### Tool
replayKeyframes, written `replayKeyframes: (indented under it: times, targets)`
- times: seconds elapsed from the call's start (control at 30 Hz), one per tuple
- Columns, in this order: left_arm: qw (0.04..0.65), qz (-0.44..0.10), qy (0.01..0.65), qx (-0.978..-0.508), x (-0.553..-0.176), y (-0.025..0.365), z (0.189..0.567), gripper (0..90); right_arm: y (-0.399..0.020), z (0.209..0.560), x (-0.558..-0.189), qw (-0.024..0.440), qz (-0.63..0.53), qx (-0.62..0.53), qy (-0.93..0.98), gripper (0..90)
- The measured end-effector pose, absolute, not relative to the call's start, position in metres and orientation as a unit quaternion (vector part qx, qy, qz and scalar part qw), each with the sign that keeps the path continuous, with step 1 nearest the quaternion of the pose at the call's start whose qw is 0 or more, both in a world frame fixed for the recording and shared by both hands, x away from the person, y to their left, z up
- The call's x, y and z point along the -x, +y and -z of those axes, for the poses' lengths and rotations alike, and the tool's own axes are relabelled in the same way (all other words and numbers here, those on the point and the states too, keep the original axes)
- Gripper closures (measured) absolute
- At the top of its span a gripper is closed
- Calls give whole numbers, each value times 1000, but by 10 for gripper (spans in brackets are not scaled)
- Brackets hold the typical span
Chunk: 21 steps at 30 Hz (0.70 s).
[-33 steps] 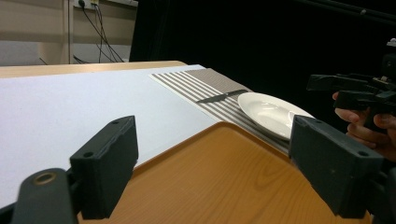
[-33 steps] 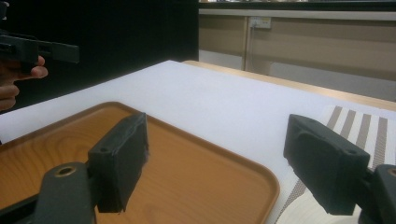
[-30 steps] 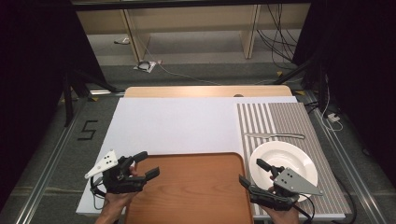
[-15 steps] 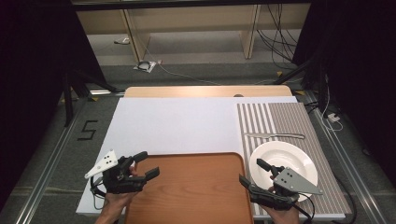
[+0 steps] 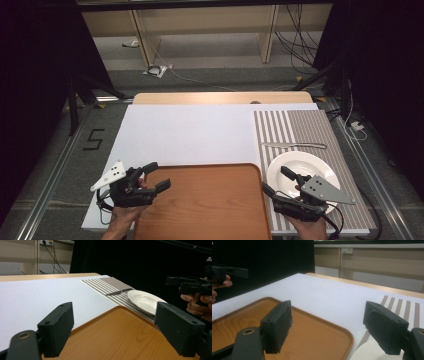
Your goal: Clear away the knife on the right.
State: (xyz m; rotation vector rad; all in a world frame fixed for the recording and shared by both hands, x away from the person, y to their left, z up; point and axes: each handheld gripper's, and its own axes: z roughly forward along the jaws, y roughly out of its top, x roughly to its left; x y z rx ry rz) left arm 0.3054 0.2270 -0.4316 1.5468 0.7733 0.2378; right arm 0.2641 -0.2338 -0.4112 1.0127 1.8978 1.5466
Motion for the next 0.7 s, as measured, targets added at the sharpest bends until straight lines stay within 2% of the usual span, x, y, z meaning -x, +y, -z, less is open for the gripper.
replayKeyframes:
  times: [0.53, 0.7]
  targets:
    - [642, -103, 344, -677, -307, 228, 433, 157, -254, 386, -288, 292, -487, -367, 737, 245]
    - [642, -103, 346, -677, -307, 229, 433, 157, -262, 381, -301, 291, -468, -375, 746, 247]
